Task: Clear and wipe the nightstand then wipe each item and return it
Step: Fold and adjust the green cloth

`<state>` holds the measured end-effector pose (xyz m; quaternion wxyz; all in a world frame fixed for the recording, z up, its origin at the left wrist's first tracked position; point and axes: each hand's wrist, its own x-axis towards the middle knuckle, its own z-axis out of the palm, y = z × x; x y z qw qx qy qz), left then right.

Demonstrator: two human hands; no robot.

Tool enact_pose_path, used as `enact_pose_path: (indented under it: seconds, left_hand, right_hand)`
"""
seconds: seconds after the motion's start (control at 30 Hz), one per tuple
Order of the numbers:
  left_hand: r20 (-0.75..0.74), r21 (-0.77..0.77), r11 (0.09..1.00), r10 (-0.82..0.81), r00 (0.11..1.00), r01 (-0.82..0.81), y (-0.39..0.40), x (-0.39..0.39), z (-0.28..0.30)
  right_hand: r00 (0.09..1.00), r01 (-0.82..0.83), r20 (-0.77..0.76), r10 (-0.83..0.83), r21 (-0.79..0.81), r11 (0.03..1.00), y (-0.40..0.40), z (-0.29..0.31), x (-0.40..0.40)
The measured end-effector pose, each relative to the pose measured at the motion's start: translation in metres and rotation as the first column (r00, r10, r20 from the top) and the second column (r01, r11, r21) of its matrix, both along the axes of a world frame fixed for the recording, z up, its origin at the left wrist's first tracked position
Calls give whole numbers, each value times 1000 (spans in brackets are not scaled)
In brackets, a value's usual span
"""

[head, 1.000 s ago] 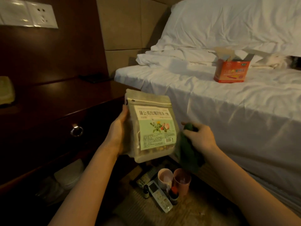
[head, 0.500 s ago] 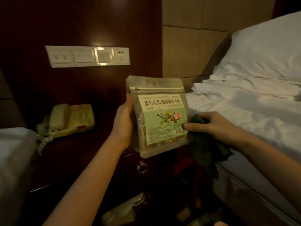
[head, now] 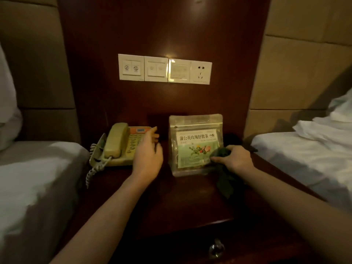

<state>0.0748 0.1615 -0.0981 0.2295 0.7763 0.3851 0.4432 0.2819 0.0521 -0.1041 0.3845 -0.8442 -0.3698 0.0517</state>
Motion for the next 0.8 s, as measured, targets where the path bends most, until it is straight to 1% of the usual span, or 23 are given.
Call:
enact_pose_path:
  seconds: [0.03, 0.07, 0.1, 0.17, 0.27, 0.33, 0.43, 0.6, 0.7, 0.8]
  left_hand:
    - [-137, 133, 988, 99, 986, -80, 2, -4, -3]
    - [-235, 248, 960, 191, 953, -131, 6, -5, -5]
    - [-307, 324, 932, 269, 913, -165, 10, -4, -5]
    - [-417, 374, 905, 360, 834, -204, 14, 1, -2]
    - [-541, 425, 878, 440, 717, -218, 20, 8, -5]
    - [-591, 413, 882, 450, 670, -228, 23, 8, -7]
    - [-630, 404, 887, 446, 635, -222, 24, 11, -9]
    - [-646, 422, 884, 450, 617, -202, 26, 13, -10]
    - [-685, 404, 901, 414, 599, -161, 26, 13, -10]
    - [-685, 392, 909, 391, 615, -141, 26, 11, -9]
  right_hand:
    - [1000, 9, 13, -9, 8, 1000, 14, -3, 4]
    - [1000, 10, 23, -10, 20, 1000, 30, -4, 7]
    - [999, 3, 34, -4, 30, 1000, 45, -5, 9]
    - [999, -12, 50, 11, 31, 999, 75, -4, 13]
    - [995, -47, 87, 48, -9, 999, 117, -5, 20]
    - [992, -49, 113, 53, -33, 998, 138, -5, 23]
    - [989, -21, 148, 32, -75, 997, 162, -4, 27]
    - [985, 16, 174, 3, -107, 994, 190, -2, 33]
    - [976, 54, 215, -32, -98, 994, 192, -5, 31]
    - [967, 86, 249, -62, -87, 992, 189, -9, 28]
